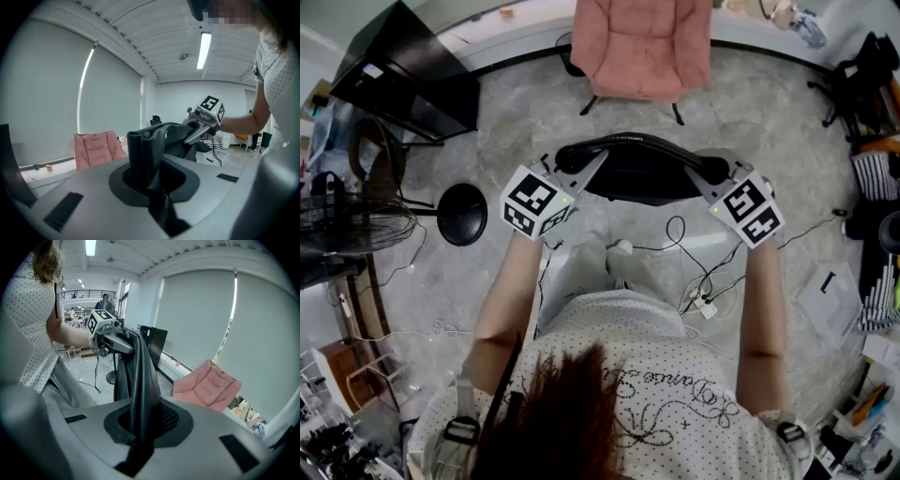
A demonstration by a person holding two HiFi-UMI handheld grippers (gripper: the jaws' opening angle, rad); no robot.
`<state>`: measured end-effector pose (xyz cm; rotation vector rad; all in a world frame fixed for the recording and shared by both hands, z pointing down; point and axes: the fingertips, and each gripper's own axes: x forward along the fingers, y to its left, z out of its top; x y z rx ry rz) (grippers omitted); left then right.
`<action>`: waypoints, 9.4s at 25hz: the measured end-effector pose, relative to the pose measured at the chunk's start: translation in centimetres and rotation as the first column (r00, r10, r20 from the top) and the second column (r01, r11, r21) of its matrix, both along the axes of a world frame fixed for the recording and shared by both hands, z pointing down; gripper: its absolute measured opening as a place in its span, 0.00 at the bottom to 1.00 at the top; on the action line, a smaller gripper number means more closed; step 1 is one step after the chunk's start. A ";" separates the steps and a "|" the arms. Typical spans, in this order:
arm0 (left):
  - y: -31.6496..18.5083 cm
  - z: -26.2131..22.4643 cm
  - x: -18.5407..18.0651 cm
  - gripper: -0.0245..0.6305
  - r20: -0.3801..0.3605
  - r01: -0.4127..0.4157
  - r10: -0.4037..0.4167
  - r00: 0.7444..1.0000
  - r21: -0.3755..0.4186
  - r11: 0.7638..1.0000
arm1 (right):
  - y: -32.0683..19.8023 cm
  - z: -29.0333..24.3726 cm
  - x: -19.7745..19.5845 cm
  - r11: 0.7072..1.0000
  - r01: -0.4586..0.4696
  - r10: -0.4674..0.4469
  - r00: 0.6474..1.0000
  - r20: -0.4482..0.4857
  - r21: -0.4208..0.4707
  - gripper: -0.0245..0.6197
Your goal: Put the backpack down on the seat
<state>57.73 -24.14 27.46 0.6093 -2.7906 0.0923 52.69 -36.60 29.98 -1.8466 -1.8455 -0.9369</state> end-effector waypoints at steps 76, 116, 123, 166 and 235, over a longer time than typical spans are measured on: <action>20.6 -0.1 -46.2 0.10 0.027 0.194 -0.195 0.980 0.038 0.980 | 21.4 0.1 -48.0 0.993 0.121 -0.120 0.992 -0.023 0.012 0.10; 37.1 8.5 -65.2 0.10 -0.154 0.125 -0.109 0.982 0.095 0.988 | 36.9 8.6 -65.1 0.995 -0.023 0.040 0.984 -0.176 0.097 0.10; 36.6 13.6 -67.2 0.11 -0.231 0.164 -0.135 0.964 0.115 0.980 | 36.4 13.6 -67.2 0.995 -0.016 0.036 0.979 -0.201 0.099 0.10; 35.8 44.8 -71.7 0.15 -0.612 0.346 -0.185 0.769 0.155 0.925 | 34.9 43.7 -72.0 0.936 -0.157 0.275 0.885 -0.376 0.316 0.16; 39.9 0.8 -67.5 0.05 0.099 0.409 -0.418 0.903 0.098 0.907 | 33.6 -5.1 -72.2 0.725 -0.418 0.433 0.895 -0.109 -0.548 0.05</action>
